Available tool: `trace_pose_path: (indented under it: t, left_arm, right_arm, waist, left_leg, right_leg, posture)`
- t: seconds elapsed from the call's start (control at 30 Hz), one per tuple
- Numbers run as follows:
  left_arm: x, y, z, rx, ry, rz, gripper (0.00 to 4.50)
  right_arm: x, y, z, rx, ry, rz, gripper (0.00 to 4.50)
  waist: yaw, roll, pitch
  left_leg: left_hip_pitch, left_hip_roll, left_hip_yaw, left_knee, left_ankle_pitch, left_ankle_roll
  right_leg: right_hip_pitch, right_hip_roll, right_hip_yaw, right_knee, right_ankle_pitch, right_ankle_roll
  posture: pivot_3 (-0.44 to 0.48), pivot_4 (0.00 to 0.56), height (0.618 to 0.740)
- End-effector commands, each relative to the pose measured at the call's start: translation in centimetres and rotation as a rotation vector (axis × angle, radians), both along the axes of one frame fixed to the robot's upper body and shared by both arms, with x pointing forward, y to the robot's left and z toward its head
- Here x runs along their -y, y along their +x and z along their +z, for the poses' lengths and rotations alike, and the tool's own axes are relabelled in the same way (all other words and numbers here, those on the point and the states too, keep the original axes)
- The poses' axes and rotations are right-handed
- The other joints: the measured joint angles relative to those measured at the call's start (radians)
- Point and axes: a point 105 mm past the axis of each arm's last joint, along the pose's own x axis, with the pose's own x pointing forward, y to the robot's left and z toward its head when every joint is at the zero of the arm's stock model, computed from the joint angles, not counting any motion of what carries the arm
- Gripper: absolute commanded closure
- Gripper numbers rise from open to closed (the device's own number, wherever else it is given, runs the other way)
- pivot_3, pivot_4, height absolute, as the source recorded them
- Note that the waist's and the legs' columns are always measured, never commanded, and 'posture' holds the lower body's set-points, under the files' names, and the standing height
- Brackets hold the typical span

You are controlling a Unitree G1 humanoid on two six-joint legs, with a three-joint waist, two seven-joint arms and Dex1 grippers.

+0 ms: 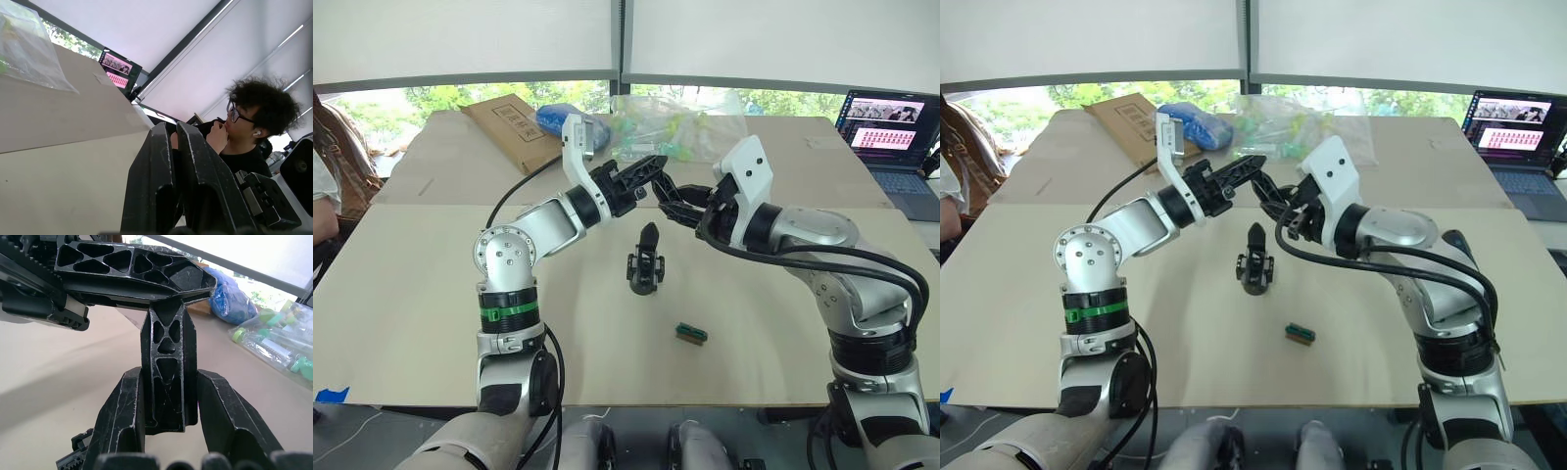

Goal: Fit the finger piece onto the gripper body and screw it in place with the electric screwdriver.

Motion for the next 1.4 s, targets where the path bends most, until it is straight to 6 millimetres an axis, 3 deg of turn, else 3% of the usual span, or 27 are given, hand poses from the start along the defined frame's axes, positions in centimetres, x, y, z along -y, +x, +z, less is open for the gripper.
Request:
trace_pose_path:
  t: [0.03, 0.23, 0.4, 0.57, 1.0, 1.2, 1.4]
  left_arm:
    - [0.3, -0.6, 1.3, 0.067, 0.029, -0.046, 4.5]
    - [-0.2, -2.4, 1.9, 0.272, 0.227, -0.232, 4.5]
    - [-1.2, -4.5, 3.1, 0.405, 0.299, -0.498, 4.5]
    - [-1.3, -5.8, 3.8, 0.458, 0.311, -0.671, 4.5]
    - [-1.1, -5.7, 4.1, 0.479, 0.312, -0.703, 4.5]
    - [-1.0, -5.6, 4.2, 0.48, 0.307, -0.698, 4.5]
    - [-1.1, -5.5, 4.3, 0.479, 0.305, -0.693, 4.5]
  right_arm:
    - [0.0, -1.3, 2.4, 0.102, 0.002, 0.042, 2.33]
    - [1.7, -3.7, 3.2, -0.041, -0.013, 0.24, 0.32]
    - [2.4, -4.9, 4.6, -0.268, 0.073, 0.47, 0.32]
    - [1.6, -4.3, 4.8, -0.383, 0.104, 0.552, 0.32]
    - [-1.1, -4.6, 4.4, -0.439, 0.091, 0.67, 0.32]
    - [-2.1, -4.8, 3.8, -0.422, 0.067, 0.685, 2.24]
    - [-2.2, -4.6, 3.8, -0.405, 0.056, 0.681, 2.24]
  waist:
    - [0.0, 0.0, 0.0]
    - [-0.002, 0.0, 0.0]
    - [-0.009, 0.0, 0.0]
    - [-0.011, 0.0, 0.0]
    - [-0.012, 0.0, 0.0]
    - [-0.013, 0.0, 0.0]
    - [-0.013, 0.0, 0.0]
  left_leg:
    - [0.0, 0.0, 0.0, 0.0, 0.0, 0.0]
    - [0.0, -0.001, 0.001, 0.0, 0.0, 0.0]
    - [0.001, 0.0, 0.001, -0.001, 0.0, 0.0]
    - [0.001, 0.0, 0.002, -0.001, 0.0, 0.0]
    - [-0.002, 0.0, 0.001, -0.001, 0.0, 0.0]
    - [-0.002, 0.0, 0.001, -0.001, 0.0, 0.0]
    - [-0.002, 0.0, 0.001, -0.001, 0.0, 0.0]
  right_leg:
    - [0.0, 0.0, 0.0, 0.0, 0.0, 0.0]
    - [0.0, 0.0, 0.0, 0.0, 0.0, 0.0]
    - [0.0, 0.0, 0.0, -0.002, 0.0, 0.0]
    - [-0.001, 0.0, 0.0, -0.002, 0.0, -0.001]
    - [-0.002, 0.0, 0.0, 0.001, 0.0, -0.001]
    - [-0.002, 0.0, 0.0, 0.002, 0.0, -0.001]
    - [-0.002, 0.0, 0.0, 0.002, 0.0, -0.001]
  posture:
    - [0.0, 0.15, 0.732]
    - [0.0, 0.15, 0.732]
    - [0.0, 0.15, 0.732]
    - [0.0, 0.15, 0.732]
    - [0.0, 0.15, 0.732]
    - [0.0, 0.15, 0.732]
    - [0.0, 0.15, 0.732]
